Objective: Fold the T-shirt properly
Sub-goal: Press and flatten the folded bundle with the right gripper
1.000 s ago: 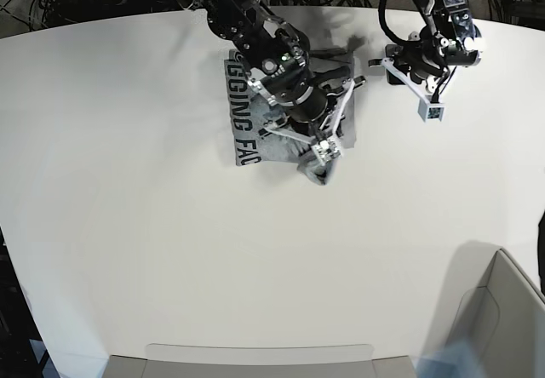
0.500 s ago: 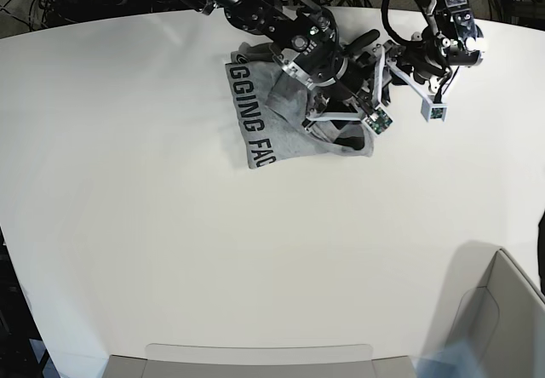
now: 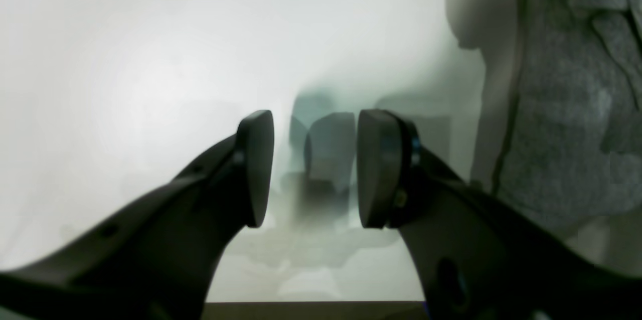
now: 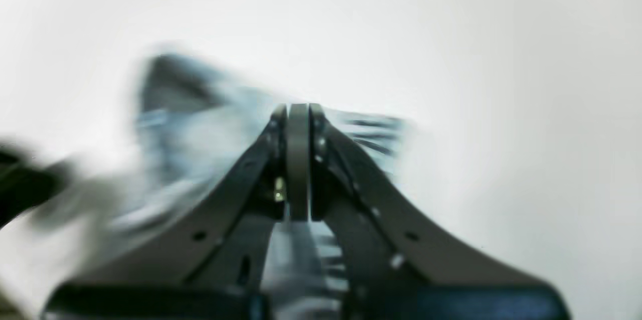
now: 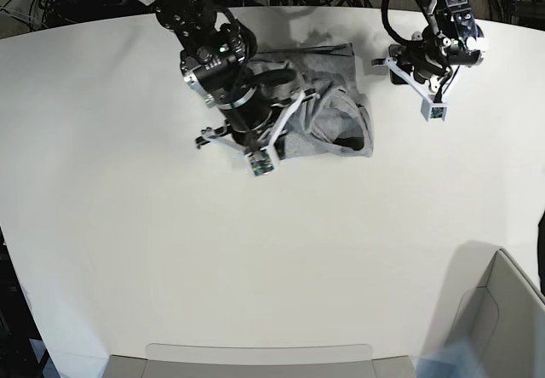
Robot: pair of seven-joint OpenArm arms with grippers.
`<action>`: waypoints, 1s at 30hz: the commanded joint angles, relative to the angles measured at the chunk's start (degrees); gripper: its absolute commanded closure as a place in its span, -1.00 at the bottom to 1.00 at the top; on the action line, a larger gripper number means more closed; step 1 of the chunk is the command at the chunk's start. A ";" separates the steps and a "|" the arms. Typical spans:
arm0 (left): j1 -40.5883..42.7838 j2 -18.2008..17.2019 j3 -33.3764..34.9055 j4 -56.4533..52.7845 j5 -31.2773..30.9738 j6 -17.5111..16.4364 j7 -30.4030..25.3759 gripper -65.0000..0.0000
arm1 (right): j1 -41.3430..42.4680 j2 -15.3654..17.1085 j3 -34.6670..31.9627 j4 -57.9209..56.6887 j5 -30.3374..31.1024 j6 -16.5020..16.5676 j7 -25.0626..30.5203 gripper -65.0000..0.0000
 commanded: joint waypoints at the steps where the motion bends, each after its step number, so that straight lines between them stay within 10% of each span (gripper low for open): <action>1: -0.23 -0.41 -0.21 0.88 -0.41 -0.10 -0.62 0.20 | 0.60 -0.41 1.19 0.73 0.70 0.38 1.58 1.00; 9: 0.47 -2.17 -4.87 0.97 -0.41 -0.10 -0.62 0.20 | -1.33 -0.41 0.49 -5.87 0.79 0.46 1.58 1.00; 20: 0.47 -2.08 -17.09 0.97 -0.59 -0.10 -0.53 0.20 | -2.12 1.79 -25.18 -5.25 0.79 0.46 1.58 1.00; 30: 0.47 -1.91 -17.09 0.97 -0.59 -0.10 -0.53 0.20 | 2.01 1.79 -34.15 -4.20 0.88 0.46 1.58 1.00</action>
